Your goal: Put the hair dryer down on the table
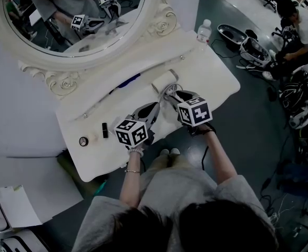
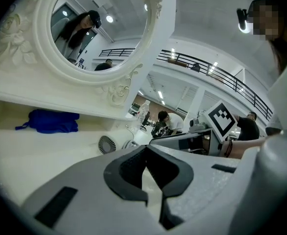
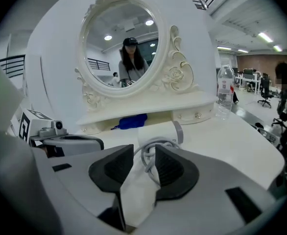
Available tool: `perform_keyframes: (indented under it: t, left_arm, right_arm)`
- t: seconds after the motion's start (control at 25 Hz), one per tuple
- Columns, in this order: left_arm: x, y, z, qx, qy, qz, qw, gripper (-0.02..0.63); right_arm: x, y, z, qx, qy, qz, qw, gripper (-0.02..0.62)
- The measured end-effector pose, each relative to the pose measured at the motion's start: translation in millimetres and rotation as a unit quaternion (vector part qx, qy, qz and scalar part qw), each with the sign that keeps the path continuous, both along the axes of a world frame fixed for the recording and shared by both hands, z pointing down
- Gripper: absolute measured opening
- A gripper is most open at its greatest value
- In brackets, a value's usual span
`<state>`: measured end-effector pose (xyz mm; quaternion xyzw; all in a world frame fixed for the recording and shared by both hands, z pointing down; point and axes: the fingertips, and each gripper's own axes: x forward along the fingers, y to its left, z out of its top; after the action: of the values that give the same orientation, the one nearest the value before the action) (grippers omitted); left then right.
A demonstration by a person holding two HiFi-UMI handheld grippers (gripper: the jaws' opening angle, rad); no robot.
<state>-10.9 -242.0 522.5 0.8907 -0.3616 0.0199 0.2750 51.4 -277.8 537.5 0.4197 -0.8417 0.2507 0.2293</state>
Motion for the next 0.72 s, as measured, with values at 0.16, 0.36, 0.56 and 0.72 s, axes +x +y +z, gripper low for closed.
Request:
perform_keyframes:
  t: [0.16,0.36,0.56,0.72]
  left_arm:
    - [3.0,6.1,-10.6,0.016,-0.005,0.006,0.9998,0.005]
    - [4.0,13.9,-24.9,0.038,-0.008,0.011,0.9992,0.005]
    - [5.1,21.0,-46.3,0.065,-0.011,0.013,0.9977,0.005]
    - [9.3,28.2,-69.8,0.096,-0.011,0.017,0.9952,0.005]
  right_arm:
    - [-1.7,5.9,-13.2,0.014,-0.024,0.012,1.000,0.095]
    - [-1.8,14.2,-34.5,0.040,-0.046,0.026,0.998,0.021]
    - [-3.9,26.0,-62.5,0.071,-0.075,0.024,0.994,0.003]
    - [-7.5,37.0,-88.8,0.103,-0.100,0.010,0.990,0.002]
